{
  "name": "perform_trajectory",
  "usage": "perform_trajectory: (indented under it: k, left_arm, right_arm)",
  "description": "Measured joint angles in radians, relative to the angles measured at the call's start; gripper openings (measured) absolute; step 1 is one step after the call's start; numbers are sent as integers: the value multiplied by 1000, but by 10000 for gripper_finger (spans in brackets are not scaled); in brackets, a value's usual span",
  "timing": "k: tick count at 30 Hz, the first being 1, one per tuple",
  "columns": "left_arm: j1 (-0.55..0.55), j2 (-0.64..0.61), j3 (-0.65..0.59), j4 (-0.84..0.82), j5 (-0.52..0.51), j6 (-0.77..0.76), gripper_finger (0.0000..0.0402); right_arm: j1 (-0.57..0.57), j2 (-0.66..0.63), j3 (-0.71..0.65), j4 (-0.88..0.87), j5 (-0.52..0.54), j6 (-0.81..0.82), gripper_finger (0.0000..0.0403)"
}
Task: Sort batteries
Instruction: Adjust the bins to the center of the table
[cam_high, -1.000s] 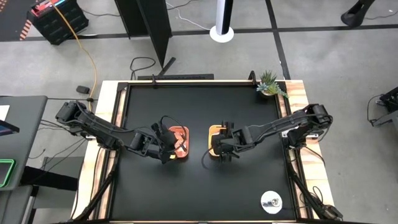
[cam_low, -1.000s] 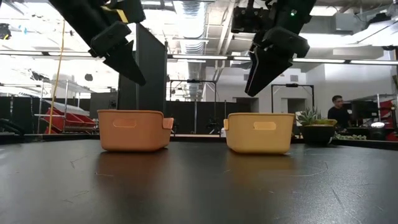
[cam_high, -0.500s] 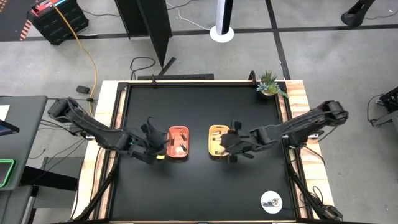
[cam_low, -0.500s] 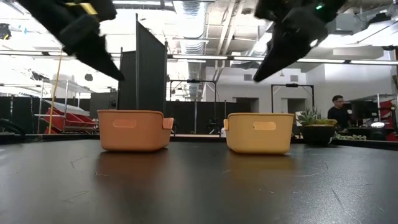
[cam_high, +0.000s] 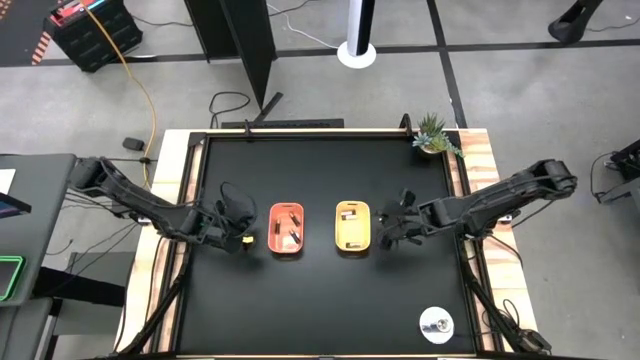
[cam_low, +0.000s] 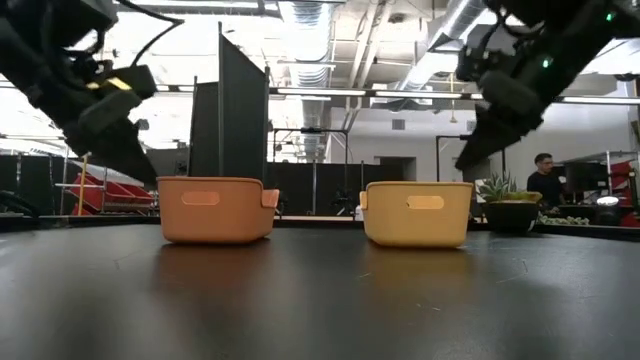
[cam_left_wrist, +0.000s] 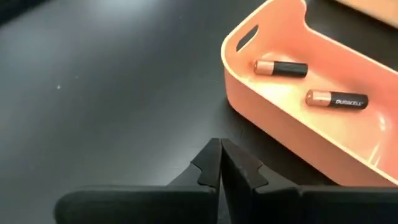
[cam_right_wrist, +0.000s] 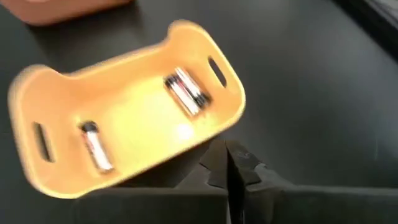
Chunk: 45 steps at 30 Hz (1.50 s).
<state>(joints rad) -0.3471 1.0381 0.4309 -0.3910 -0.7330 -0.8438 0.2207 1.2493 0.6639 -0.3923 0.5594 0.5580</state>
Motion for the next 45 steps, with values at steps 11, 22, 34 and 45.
perform_trajectory:
  k: [11,22,34,45]
  left_arm:
    - [74,171,0,117,101,52,1]
    - [144,318,2,372,198,220,1]
    - [184,407,2,539,235,276,1]
    - [191,411,2,613,236,302,1]
  right_arm:
    - [-7,187,-1,42,-16,89,2]
    - [-10,274,0,192,-49,61,2]
    - [-48,377,17,389,-89,-22,1]
    - [-53,440,85,425,-95,-71,1]
